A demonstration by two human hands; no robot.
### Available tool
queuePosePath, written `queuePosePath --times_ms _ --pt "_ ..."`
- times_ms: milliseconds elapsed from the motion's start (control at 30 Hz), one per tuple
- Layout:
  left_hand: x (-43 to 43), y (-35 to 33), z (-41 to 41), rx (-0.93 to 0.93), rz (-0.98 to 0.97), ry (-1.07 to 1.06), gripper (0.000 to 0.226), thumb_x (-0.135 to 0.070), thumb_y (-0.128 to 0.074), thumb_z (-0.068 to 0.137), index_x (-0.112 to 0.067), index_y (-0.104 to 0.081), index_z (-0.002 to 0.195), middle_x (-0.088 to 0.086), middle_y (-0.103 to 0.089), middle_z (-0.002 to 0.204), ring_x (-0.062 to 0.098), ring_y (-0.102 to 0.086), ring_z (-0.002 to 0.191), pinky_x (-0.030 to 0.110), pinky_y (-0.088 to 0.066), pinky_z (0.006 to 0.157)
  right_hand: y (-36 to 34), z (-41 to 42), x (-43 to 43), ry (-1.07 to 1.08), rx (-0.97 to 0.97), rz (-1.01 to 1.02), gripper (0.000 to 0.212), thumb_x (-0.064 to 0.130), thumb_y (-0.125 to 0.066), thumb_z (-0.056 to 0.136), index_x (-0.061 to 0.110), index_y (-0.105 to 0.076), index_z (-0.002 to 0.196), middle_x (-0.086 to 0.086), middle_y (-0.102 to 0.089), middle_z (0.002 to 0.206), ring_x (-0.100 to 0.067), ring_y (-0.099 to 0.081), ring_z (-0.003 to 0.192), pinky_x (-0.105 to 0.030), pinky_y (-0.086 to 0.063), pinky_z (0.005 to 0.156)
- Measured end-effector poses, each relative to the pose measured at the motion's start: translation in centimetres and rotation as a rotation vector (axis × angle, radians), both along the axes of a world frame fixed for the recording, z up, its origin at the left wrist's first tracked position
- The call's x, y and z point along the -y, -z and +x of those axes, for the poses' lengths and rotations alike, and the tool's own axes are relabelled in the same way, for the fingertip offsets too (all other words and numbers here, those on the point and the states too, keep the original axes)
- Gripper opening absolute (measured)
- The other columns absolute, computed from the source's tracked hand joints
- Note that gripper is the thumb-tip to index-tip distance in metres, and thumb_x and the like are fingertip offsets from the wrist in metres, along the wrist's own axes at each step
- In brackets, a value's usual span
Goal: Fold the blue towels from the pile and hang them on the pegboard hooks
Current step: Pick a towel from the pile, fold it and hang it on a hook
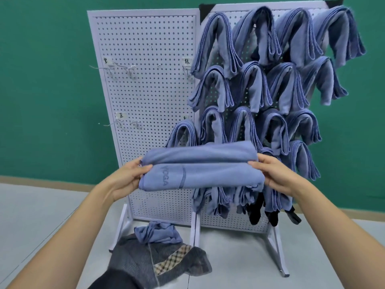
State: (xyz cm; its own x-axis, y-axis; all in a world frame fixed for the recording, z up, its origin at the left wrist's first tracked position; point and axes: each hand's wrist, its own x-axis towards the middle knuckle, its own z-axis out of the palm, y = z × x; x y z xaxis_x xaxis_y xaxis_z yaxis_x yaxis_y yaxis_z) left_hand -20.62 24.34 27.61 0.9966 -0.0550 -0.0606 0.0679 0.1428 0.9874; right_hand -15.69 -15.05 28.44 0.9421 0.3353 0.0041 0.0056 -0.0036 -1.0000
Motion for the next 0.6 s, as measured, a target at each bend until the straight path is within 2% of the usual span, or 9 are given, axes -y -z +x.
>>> queuePosePath --times_ms 67,167,233,300,367,433,500,533,600 --pt "-0.3 -0.8 -0.2 0.088 -0.004 -0.012 0.029 0.006 -0.046 0.093 -0.012 -0.060 0.112 0.005 -0.073 0.100 0.015 -0.070 0.084 0.024 -0.058 0.067 0.0 0.1 -0.1 0.013 0.027 0.059 0.029 0.001 -0.047 0.095 0.010 -0.062 0.118 -0.008 -0.071 0.105 -0.022 -0.065 0.087 -0.029 -0.056 0.072" --pt "-0.3 -0.8 -0.7 0.118 0.054 0.001 0.027 0.010 -0.040 0.094 -0.010 -0.058 0.091 0.000 -0.070 0.074 0.010 -0.063 0.062 0.019 -0.052 0.051 0.9 -0.1 -0.5 0.035 -0.004 0.052 0.030 -0.004 -0.044 0.095 0.012 -0.066 0.106 -0.006 -0.073 0.092 -0.018 -0.067 0.075 -0.028 -0.057 0.067" --pt "-0.2 -0.9 -1.0 0.115 0.046 0.010 0.028 0.012 -0.038 0.095 -0.008 -0.056 0.087 0.001 -0.068 0.071 0.009 -0.062 0.057 0.018 -0.051 0.048 1.0 -0.2 -0.8 0.052 -0.010 0.053 0.032 -0.006 -0.043 0.095 0.013 -0.069 0.097 -0.006 -0.073 0.087 -0.018 -0.066 0.071 -0.028 -0.057 0.064" --pt "-0.5 -1.3 -1.2 0.116 0.002 0.012 0.030 0.010 -0.034 0.095 -0.008 -0.057 0.089 0.002 -0.067 0.073 0.009 -0.061 0.058 0.020 -0.051 0.050 0.6 -0.1 -1.2 0.061 0.015 0.047 0.039 -0.004 -0.041 0.096 0.015 -0.074 0.090 -0.011 -0.070 0.091 -0.028 -0.059 0.078 -0.031 -0.055 0.068" --pt "-0.8 -1.7 -1.3 0.114 -0.078 0.036 0.027 0.000 -0.033 0.094 -0.010 -0.058 0.089 0.004 -0.064 0.078 0.013 -0.059 0.065 0.025 -0.051 0.055 0.0 -0.1 -1.5 0.049 0.028 0.068 0.041 -0.001 -0.037 0.095 0.015 -0.074 0.088 -0.018 -0.064 0.102 -0.033 -0.050 0.090 -0.038 -0.050 0.080" --pt "-1.0 -1.8 -1.1 0.094 -0.148 0.056 0.025 -0.020 -0.037 0.092 -0.012 -0.060 0.086 0.006 -0.062 0.085 0.020 -0.056 0.074 0.033 -0.049 0.066 -0.8 -0.2 -1.9 0.035 0.036 0.075 0.034 0.011 -0.038 0.096 0.012 -0.072 0.090 -0.016 -0.064 0.109 -0.033 -0.051 0.095 -0.044 -0.045 0.086" --pt "-0.8 -1.6 -0.6 0.064 -0.099 -0.003 0.021 -0.032 -0.049 0.093 -0.016 -0.060 0.084 0.007 -0.061 0.089 0.021 -0.058 0.077 0.034 -0.050 0.070 -1.4 -0.3 -2.5 0.039 0.056 0.014 0.028 0.028 -0.045 0.097 0.014 -0.069 0.093 -0.008 -0.066 0.107 -0.031 -0.055 0.093 -0.044 -0.045 0.087" --pt "-0.6 -1.4 -0.4 0.064 -0.041 -0.056 0.014 -0.029 -0.059 0.090 -0.017 -0.060 0.084 0.007 -0.061 0.088 0.018 -0.060 0.075 0.031 -0.052 0.067 -1.8 -0.4 -3.0 0.049 0.063 -0.043 0.025 0.032 -0.050 0.096 0.015 -0.069 0.095 -0.006 -0.067 0.107 -0.030 -0.057 0.092 -0.043 -0.047 0.086" --pt "0.0 -0.9 -0.1 0.073 0.029 -0.160 0.009 -0.014 -0.067 0.085 -0.015 -0.059 0.082 0.003 -0.062 0.079 0.011 -0.061 0.062 0.020 -0.052 0.055 -2.4 -0.4 -3.7 0.104 0.091 -0.140 0.010 0.025 -0.059 0.093 0.020 -0.068 0.095 -0.007 -0.065 0.101 -0.029 -0.056 0.085 -0.039 -0.049 0.076"
